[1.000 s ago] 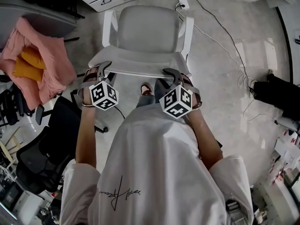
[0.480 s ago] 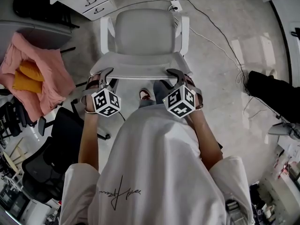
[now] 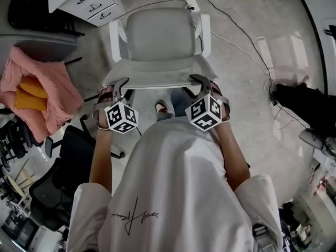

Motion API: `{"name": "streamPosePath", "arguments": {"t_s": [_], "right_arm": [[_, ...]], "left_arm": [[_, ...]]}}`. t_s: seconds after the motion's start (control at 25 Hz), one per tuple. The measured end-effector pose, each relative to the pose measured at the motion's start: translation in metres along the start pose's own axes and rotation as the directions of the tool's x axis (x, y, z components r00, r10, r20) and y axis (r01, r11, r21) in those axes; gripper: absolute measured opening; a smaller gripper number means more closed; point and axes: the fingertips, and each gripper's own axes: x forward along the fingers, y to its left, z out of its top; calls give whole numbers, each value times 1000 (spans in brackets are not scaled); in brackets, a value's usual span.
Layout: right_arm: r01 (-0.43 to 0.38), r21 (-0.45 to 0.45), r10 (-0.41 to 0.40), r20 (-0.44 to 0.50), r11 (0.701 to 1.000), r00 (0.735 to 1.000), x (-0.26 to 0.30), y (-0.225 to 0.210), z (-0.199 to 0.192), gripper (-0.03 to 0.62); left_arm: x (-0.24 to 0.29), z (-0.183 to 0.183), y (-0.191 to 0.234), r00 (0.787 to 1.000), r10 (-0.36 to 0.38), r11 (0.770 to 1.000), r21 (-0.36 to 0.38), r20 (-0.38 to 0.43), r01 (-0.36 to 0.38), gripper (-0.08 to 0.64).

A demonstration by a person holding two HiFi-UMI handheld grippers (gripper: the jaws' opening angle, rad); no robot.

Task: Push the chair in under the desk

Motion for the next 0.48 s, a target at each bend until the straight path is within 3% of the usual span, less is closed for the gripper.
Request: {"name": "streamPosePath", "arguments": {"t_s": [0.48], "right_arm": [[-39,0,39,20,999,999,2,-41,-13,249]], "left_arm": [[13,30,5,999,-40,999,-17,6,40,147]]}}
